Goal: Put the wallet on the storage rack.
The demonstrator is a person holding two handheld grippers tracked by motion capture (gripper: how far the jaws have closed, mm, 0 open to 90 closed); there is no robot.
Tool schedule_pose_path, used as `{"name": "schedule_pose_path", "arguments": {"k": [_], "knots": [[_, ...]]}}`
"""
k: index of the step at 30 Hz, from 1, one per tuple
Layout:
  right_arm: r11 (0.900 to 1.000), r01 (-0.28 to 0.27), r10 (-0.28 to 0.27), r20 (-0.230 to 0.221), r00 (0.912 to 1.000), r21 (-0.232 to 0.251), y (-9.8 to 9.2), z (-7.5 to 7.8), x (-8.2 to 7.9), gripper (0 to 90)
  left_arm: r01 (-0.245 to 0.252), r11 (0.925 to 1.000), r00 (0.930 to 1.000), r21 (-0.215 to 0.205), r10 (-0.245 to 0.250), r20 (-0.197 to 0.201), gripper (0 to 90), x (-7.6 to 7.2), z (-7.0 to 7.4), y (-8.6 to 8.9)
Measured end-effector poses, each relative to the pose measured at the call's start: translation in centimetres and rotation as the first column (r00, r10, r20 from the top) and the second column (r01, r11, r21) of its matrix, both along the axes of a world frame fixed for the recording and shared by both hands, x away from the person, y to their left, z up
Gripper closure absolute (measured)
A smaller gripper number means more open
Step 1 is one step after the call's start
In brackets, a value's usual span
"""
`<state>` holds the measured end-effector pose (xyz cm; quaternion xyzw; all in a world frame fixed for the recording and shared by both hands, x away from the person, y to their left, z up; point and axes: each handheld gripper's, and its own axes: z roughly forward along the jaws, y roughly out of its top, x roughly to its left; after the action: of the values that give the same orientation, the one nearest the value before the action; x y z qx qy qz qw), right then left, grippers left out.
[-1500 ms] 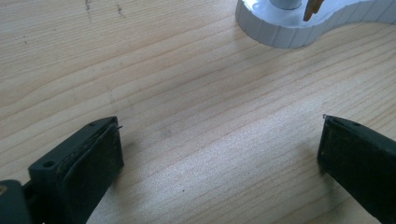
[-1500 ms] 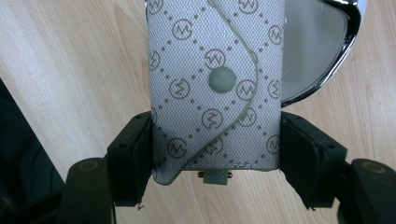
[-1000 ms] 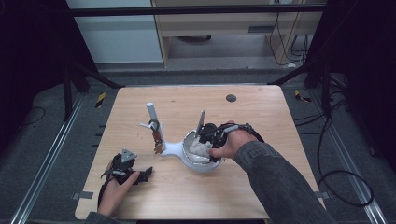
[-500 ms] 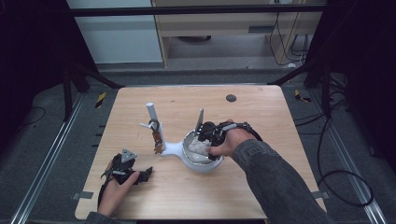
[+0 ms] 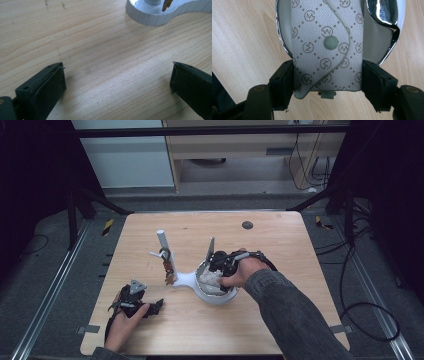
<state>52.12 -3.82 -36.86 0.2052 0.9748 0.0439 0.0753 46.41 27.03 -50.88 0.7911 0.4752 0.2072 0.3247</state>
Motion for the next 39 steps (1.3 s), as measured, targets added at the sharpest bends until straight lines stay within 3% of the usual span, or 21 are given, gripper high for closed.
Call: {"name": "schedule_pose_path", "arguments": {"k": [39], "knots": [[1.000,0.020,-0.020,-0.001,0.9998,0.011,0.4,-1.2,0.8,31.4,0.005,1.0000,1.0000,0.001,-0.005,0.000,0.0,0.0,0.0,0.0]]}}
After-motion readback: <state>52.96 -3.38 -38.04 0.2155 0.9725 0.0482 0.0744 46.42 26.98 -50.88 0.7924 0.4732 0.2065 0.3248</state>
